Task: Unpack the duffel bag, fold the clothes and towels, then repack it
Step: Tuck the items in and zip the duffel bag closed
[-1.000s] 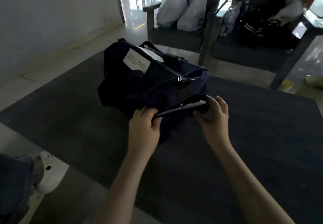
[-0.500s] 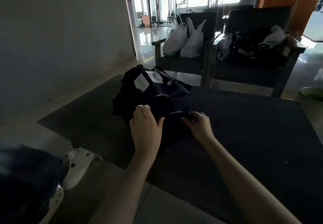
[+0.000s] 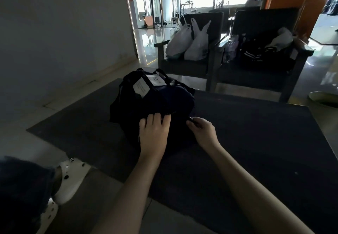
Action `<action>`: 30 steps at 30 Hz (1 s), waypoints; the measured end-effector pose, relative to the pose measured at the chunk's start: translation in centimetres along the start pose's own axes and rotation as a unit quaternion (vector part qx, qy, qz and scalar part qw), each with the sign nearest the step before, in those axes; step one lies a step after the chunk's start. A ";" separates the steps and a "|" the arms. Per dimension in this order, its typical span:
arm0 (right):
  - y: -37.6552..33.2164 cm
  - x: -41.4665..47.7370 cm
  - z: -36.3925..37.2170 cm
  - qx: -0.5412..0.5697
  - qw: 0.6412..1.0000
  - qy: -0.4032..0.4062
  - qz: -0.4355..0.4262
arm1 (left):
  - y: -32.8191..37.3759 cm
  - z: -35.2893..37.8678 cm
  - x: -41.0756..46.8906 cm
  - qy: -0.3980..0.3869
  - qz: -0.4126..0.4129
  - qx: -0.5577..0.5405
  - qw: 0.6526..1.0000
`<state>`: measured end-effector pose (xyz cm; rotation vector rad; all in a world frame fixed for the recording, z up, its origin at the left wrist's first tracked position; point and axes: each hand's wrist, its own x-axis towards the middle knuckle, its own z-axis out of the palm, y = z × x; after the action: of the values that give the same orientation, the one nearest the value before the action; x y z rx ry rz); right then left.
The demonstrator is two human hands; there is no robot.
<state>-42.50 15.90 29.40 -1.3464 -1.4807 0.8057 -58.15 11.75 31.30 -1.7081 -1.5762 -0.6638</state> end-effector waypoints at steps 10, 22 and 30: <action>5.6 -1.6 -0.2 0.023 0.977 -0.027 0.212 | 0.0 0.3 -0.9 0.056 0.005 -0.005 0.998; 5.1 -1.1 0.8 0.152 0.946 0.001 0.287 | -0.7 -0.4 0.6 0.038 0.022 -0.090 0.995; 3.8 -1.9 -0.1 0.125 0.946 0.013 0.300 | -1.2 -0.3 0.9 0.027 0.028 -0.093 0.995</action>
<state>-41.14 14.70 25.57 -1.6172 -0.9005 1.3043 -59.18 12.06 32.37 -1.8451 -1.4626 -0.8442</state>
